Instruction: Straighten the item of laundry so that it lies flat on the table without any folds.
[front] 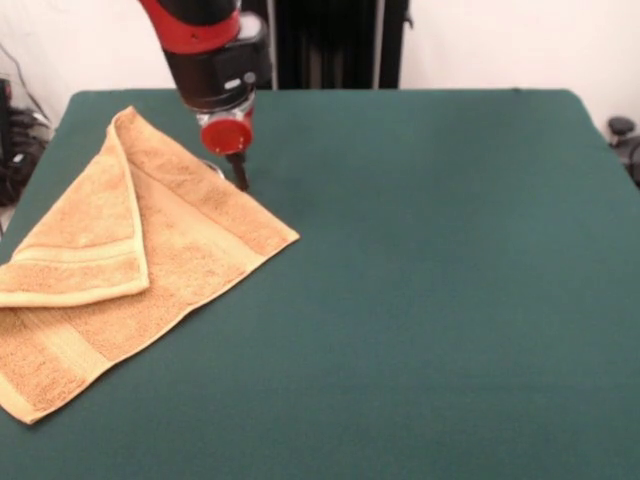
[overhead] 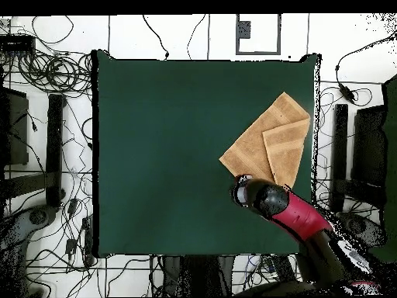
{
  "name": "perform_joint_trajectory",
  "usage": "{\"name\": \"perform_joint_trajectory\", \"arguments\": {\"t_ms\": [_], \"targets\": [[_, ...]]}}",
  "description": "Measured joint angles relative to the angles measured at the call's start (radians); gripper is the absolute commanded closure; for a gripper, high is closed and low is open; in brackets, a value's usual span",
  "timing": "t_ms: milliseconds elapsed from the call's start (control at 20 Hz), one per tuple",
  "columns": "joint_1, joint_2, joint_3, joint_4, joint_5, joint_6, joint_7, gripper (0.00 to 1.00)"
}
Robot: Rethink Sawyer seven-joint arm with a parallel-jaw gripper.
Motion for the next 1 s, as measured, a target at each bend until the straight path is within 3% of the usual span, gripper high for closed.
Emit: {"name": "perform_joint_trajectory", "arguments": {"t_ms": [550, 1000], "targets": [[0.071, -0.151, -0.014, -0.028, 0.022, 0.081, 0.000, 0.00], [0.062, -0.066, -0.014, -0.111, 0.028, 0.081, 0.000, 0.00]]}}
